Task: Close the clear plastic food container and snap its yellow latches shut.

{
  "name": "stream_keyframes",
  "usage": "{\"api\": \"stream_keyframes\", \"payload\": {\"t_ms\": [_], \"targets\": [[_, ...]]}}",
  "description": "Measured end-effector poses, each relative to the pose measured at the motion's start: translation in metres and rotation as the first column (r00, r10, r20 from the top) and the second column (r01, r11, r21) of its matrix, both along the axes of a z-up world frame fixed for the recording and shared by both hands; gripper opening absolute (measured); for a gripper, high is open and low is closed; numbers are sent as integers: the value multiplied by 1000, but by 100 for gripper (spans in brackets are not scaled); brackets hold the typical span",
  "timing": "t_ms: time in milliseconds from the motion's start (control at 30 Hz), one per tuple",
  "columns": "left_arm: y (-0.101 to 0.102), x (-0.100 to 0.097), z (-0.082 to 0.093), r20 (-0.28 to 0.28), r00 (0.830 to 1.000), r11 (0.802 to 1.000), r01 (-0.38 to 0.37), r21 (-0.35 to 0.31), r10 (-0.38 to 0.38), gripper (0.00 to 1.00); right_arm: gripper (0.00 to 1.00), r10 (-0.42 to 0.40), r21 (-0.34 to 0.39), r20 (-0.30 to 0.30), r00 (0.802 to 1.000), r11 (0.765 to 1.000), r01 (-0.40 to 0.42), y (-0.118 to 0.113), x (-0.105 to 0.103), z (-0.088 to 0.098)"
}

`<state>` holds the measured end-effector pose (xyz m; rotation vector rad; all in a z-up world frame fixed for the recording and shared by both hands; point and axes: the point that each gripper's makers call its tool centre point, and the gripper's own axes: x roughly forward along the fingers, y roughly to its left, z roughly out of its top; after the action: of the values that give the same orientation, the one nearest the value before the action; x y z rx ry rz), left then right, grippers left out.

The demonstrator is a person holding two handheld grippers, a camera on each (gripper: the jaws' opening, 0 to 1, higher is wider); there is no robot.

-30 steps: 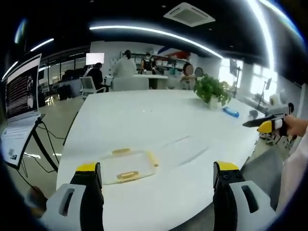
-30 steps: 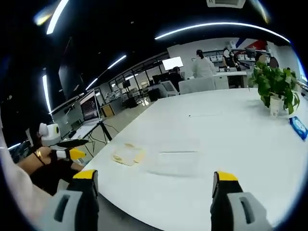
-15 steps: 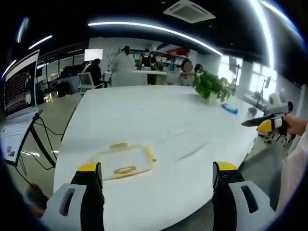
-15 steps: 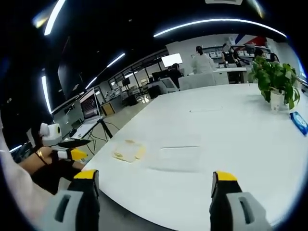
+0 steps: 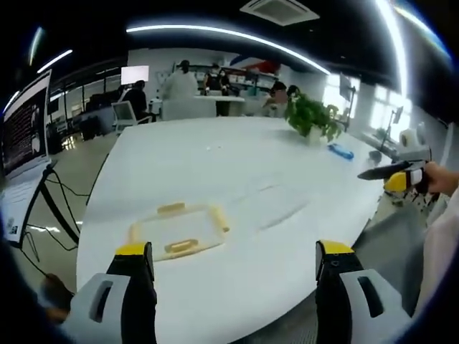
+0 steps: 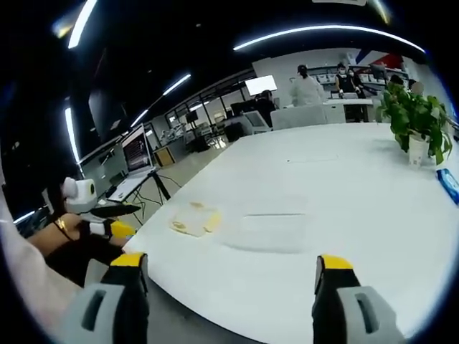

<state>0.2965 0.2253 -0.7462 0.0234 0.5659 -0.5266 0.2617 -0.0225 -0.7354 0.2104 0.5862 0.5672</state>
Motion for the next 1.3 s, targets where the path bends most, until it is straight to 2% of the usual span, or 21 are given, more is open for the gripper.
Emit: {"api": "stream_keyframes", "payload": {"t_ms": [533, 767, 1100, 1300], "targets": [[5, -6, -32, -74, 997, 1000, 0, 12, 0, 92, 96, 73, -32, -41, 996, 997, -75, 22, 1, -22], [15, 4, -43, -85, 996, 998, 37, 56, -32, 91, 95, 121, -59, -54, 991, 990, -124, 32, 7, -29], [27, 16, -53, -99, 995, 998, 11, 59, -5, 91, 94, 180, -106, -42, 983, 977, -183, 48, 23, -32], [28, 22, -65, -118, 993, 997, 35, 71, -27, 90, 94, 220, -106, -33, 975, 969, -223, 64, 35, -32]]}}
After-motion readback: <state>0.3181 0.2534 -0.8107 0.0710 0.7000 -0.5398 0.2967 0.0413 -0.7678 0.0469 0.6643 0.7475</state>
